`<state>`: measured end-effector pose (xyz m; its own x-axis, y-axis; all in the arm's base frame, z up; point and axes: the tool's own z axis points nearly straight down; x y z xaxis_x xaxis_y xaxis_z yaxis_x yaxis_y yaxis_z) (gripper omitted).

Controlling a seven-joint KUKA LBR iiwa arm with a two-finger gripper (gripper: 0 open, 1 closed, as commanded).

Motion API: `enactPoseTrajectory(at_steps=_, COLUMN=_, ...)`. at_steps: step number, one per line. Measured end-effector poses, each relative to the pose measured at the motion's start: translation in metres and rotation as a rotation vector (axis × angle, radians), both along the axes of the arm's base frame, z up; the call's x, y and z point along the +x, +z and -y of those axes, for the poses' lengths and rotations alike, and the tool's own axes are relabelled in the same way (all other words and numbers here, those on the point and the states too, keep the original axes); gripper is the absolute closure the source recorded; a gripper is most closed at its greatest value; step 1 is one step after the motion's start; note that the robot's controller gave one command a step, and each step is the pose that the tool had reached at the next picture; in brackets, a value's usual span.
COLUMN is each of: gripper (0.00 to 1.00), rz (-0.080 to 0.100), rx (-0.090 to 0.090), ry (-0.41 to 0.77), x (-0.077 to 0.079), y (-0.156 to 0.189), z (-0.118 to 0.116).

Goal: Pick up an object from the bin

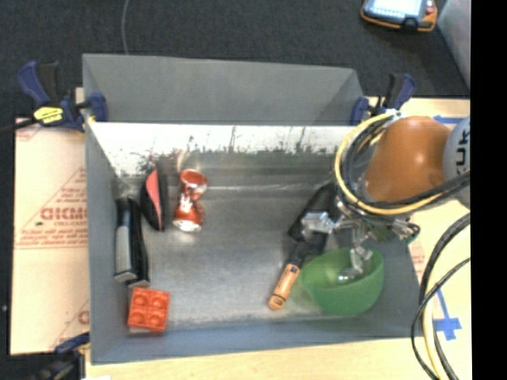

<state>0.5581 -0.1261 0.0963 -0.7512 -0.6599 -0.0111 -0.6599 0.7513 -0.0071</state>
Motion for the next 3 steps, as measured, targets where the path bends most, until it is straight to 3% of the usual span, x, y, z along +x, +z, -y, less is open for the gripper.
enactPoseTrajectory(at_steps=1, gripper=0.00, rz=0.008, rx=0.003, ry=-0.219, x=0.036, y=0.011, z=-0.021)
enactPoseTrajectory(at_steps=2, gripper=0.00, rz=0.049, rx=0.002, ry=0.202, x=-0.034, y=-0.018, z=0.002)
enactPoseTrajectory(at_steps=3, gripper=0.00, rz=0.017, rx=0.004, ry=0.144, x=-0.019, y=-0.021, z=0.001)
